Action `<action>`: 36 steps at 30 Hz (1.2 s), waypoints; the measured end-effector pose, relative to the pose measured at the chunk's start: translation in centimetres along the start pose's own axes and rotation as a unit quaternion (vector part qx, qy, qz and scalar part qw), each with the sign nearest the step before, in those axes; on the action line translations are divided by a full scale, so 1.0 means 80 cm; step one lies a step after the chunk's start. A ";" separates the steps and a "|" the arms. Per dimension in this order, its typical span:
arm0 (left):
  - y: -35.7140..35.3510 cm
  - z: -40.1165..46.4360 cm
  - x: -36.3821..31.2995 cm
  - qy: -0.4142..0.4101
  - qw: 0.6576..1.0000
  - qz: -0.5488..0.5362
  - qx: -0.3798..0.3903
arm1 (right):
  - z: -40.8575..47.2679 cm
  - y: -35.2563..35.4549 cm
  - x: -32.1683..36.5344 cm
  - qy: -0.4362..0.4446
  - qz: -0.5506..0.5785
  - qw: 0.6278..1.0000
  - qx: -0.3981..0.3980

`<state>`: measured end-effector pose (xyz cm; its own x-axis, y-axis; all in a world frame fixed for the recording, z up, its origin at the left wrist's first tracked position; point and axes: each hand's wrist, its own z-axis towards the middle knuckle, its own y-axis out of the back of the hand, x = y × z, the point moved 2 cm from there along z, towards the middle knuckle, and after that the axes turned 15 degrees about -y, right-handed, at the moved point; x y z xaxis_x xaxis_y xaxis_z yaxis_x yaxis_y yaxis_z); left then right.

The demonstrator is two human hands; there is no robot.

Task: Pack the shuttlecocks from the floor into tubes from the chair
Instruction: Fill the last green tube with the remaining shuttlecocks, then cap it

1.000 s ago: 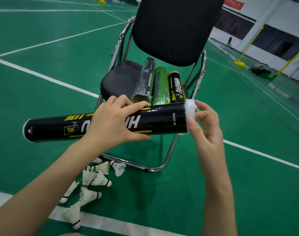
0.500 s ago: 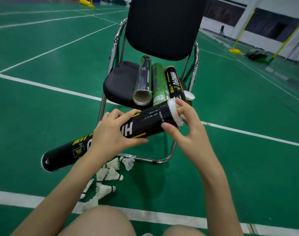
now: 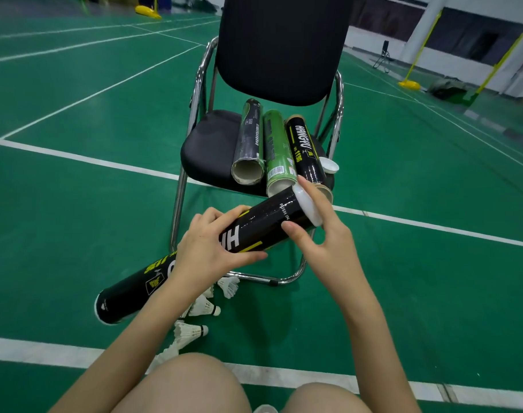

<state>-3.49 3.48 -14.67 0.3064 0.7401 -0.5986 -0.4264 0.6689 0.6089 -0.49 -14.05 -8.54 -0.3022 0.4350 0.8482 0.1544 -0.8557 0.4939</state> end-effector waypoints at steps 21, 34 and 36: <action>-0.010 -0.011 -0.002 0.052 0.994 -0.094 0.002 | 0.006 -0.011 -0.005 0.019 -0.082 0.996 -0.034; -0.026 -0.015 -0.011 0.047 0.965 -0.250 0.057 | -0.001 -0.023 -0.010 -0.008 0.190 0.982 -0.003; -0.027 -0.012 -0.015 0.024 0.960 -0.273 0.056 | 0.005 -0.023 -0.016 -0.001 0.189 0.982 0.002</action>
<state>-3.77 1.07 -15.74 0.4169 0.2756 -0.8662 -0.1192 0.9613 0.2485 0.00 -12.86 -10.44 -0.2206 0.0875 0.9714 0.2579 -0.9553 0.1446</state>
